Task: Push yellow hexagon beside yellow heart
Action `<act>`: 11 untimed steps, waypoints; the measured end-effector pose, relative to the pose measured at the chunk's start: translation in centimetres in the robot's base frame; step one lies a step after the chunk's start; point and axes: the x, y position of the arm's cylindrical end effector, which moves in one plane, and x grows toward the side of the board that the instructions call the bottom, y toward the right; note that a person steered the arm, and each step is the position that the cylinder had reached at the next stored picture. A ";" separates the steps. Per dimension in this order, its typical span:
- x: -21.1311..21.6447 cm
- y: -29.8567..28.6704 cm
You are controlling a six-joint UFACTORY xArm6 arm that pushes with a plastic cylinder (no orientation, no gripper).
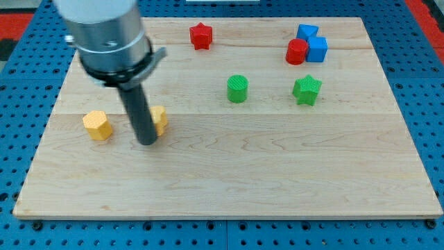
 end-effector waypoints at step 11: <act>-4.1 -3.9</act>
